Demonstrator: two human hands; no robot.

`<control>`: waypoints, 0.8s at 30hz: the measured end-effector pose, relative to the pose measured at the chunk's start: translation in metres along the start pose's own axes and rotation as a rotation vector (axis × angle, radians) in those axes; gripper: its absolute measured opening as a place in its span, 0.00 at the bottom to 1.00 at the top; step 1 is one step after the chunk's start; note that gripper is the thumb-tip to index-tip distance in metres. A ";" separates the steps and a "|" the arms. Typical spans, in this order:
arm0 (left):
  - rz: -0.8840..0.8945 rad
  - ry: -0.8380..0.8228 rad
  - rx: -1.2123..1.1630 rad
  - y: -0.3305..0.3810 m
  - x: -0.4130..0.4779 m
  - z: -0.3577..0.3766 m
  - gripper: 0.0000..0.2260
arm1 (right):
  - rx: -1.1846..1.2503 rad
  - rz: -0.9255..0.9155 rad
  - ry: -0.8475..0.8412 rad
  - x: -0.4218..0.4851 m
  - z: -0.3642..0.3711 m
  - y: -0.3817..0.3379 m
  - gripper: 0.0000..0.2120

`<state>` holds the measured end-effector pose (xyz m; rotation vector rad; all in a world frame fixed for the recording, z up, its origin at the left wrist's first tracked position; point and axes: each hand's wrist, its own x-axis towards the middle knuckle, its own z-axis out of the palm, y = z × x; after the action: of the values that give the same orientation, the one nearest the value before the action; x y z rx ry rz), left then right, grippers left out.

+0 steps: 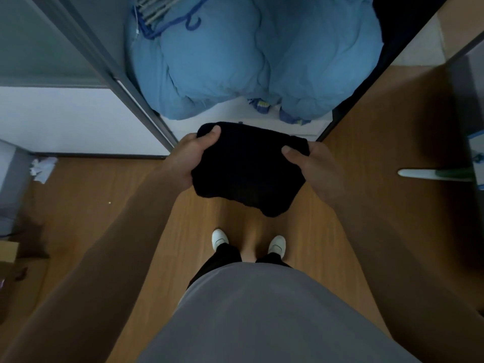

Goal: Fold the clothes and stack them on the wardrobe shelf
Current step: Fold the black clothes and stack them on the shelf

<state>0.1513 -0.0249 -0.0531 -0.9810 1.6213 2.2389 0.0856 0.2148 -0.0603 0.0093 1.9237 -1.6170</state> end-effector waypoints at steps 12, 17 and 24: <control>-0.204 -0.035 -0.029 0.002 0.006 -0.004 0.17 | -0.351 -0.073 0.149 0.011 -0.005 0.002 0.14; -0.231 0.002 -0.050 0.005 0.008 -0.013 0.19 | 0.097 0.065 0.174 0.014 -0.011 0.002 0.24; -0.274 -0.011 -0.016 0.005 0.012 -0.014 0.17 | 0.268 0.000 -0.015 0.007 -0.014 -0.004 0.17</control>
<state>0.1454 -0.0421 -0.0595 -1.1176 1.3709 2.0719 0.0719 0.2239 -0.0589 0.1060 1.6824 -1.8580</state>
